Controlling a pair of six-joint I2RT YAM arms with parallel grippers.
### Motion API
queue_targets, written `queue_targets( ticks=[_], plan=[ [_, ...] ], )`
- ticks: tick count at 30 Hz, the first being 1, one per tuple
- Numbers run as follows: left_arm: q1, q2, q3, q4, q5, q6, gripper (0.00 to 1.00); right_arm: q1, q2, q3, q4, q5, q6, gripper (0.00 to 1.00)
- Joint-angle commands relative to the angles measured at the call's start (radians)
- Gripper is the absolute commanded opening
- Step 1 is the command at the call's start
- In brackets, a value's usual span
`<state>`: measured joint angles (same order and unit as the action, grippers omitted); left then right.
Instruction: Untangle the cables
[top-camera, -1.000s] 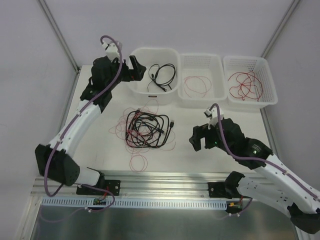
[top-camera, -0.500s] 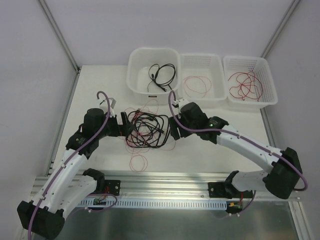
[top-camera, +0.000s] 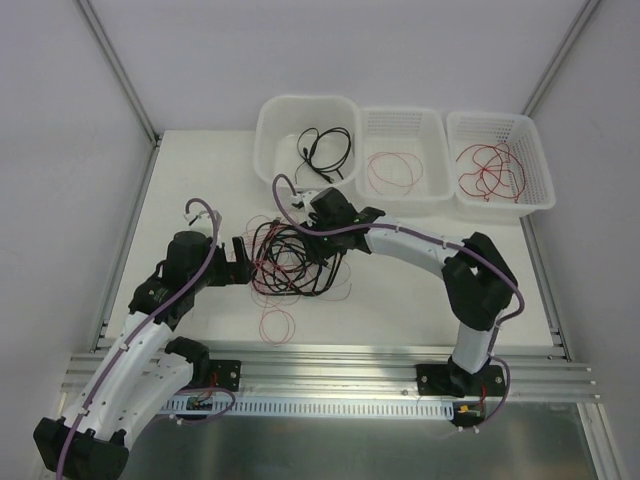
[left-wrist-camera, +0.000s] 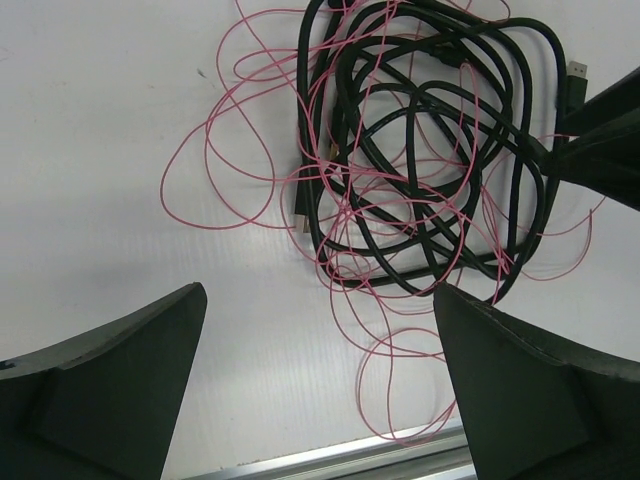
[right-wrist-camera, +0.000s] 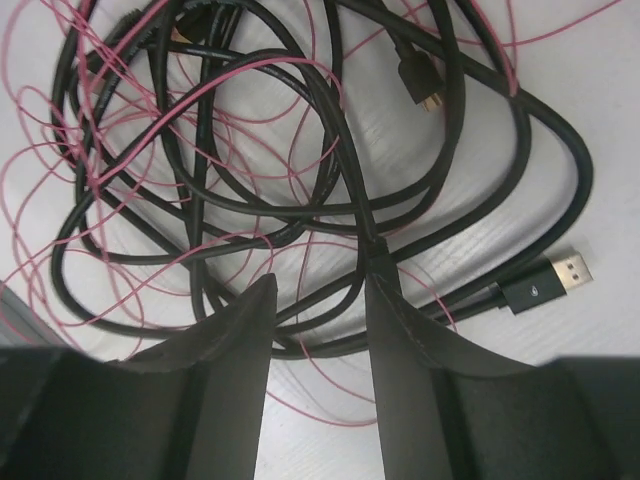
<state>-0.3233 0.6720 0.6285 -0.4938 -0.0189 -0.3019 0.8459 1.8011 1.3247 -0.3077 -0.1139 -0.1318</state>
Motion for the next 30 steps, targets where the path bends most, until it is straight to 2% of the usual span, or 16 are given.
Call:
queue_targets(
  ticks=[1,6,15,20,21,24,25,29,30],
  plan=[
    [0.003,-0.026,-0.007,-0.002,-0.042,-0.013,0.99,-0.002,0.075,0.080,0.015,-0.040,-0.040,0.44],
    [0.003,-0.049,-0.012,-0.002,-0.052,-0.014,0.99,-0.002,0.151,0.110,0.010,0.013,-0.054,0.42],
    [0.003,-0.040,-0.012,0.003,-0.035,-0.009,0.99,-0.002,0.205,0.133,0.013,0.040,-0.081,0.40],
    [0.003,-0.031,-0.012,0.003,-0.029,-0.009,0.99,-0.001,0.218,0.114,0.019,0.045,-0.089,0.36],
    [0.003,-0.029,-0.010,0.003,-0.027,-0.008,0.99,-0.002,0.216,0.102,0.024,0.048,-0.092,0.34],
    [0.003,-0.025,-0.010,0.004,-0.026,-0.009,0.99,-0.001,0.193,0.090,0.021,0.062,-0.100,0.14],
    [0.003,-0.023,-0.010,0.004,-0.026,-0.008,0.99,-0.002,0.175,0.079,0.016,0.059,-0.101,0.01],
    [0.003,-0.019,-0.012,0.008,-0.019,-0.005,0.99,0.005,0.045,0.071,-0.025,0.072,-0.130,0.01],
    [0.003,-0.018,-0.012,0.008,-0.018,-0.005,0.99,0.010,-0.032,0.074,-0.062,0.100,-0.150,0.01]
  ],
)
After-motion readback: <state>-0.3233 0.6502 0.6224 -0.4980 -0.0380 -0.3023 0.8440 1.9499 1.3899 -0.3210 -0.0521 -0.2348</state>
